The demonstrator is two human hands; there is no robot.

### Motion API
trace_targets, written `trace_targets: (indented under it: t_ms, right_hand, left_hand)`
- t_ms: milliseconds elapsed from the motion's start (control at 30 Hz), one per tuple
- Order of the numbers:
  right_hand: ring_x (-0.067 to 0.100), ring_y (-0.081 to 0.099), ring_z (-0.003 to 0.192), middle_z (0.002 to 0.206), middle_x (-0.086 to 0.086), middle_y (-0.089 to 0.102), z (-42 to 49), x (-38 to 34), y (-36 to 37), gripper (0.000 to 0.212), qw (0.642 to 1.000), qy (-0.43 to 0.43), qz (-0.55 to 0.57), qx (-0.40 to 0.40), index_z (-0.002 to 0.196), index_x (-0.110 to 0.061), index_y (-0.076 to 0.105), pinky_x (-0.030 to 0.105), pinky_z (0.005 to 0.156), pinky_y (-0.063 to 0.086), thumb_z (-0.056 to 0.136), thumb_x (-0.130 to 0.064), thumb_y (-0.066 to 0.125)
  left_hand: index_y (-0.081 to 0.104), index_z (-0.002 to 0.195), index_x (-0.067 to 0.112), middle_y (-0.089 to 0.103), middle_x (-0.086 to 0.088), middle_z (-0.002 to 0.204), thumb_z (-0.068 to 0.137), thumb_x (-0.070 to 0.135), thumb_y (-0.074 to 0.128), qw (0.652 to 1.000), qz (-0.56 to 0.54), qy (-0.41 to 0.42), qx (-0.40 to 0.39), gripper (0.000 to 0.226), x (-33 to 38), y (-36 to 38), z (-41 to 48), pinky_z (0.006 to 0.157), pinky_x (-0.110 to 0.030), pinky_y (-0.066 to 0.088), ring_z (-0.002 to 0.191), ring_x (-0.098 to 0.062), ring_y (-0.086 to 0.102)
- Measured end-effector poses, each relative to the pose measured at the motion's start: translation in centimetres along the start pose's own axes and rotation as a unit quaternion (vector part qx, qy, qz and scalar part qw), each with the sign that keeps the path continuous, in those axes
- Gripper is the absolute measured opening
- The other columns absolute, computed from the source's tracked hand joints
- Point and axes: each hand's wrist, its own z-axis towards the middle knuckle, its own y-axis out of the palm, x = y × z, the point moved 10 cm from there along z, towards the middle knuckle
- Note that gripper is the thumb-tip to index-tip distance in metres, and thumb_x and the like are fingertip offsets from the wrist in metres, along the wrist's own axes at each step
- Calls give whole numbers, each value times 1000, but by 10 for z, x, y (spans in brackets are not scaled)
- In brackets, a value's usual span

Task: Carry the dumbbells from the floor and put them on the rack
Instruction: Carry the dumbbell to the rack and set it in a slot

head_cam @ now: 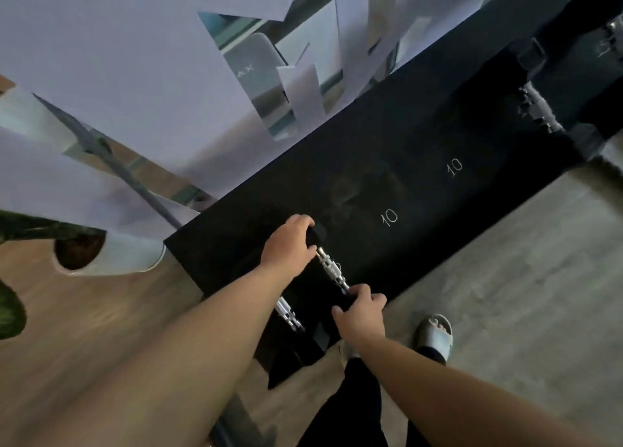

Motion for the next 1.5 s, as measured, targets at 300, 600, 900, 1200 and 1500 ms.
trace_targets:
  t_ms: [300,600,900,1200,1500]
  right_hand:
    - [19,63,106,132,0,51,-23,2,29,46,998,-26,-54,-22,131,-25,52,38,94,55,91,-46,64]
    - [30,57,123,141,6,46,-32,16,69,72,996,30,-67,-56,142,-24,48,38,90,52,85,-65,64]
    - [16,59,76,150,12,34,-27,29,95,81,996,75,-3,-48,150,-19,37,21,51,41,88,-56,73]
    - [27,63,106,148,10,37,-20,36,104,76,988,110,89,-58,147,-25,43,21,55,47,83,-38,83]
    - [25,63,102,136,5,36,-39,10,54,71,990,83,111,-34,139,-28,49,34,78,63,78,-41,81]
  left_hand:
    - [40,150,27,42,2,153,82,68,67,988,115,-18,-104,84,-83,-6,-28,109,-47,42,140,-25,41]
    - [33,155,26,35,-2,157,78,54,81,991,60,-47,-106,95,-108,11,-48,105,-48,46,141,-29,38]
    - [26,157,32,36,-3,159,78,27,88,995,10,-44,-92,101,-124,27,-45,110,-46,44,142,-31,41]
    - [38,148,33,51,1,139,70,22,92,996,-20,-35,-84,95,-126,18,-44,105,-43,48,128,-25,51]
    - [39,137,40,48,3,127,61,36,93,996,-3,-33,-78,94,-103,-29,-50,95,-46,54,112,-24,55]
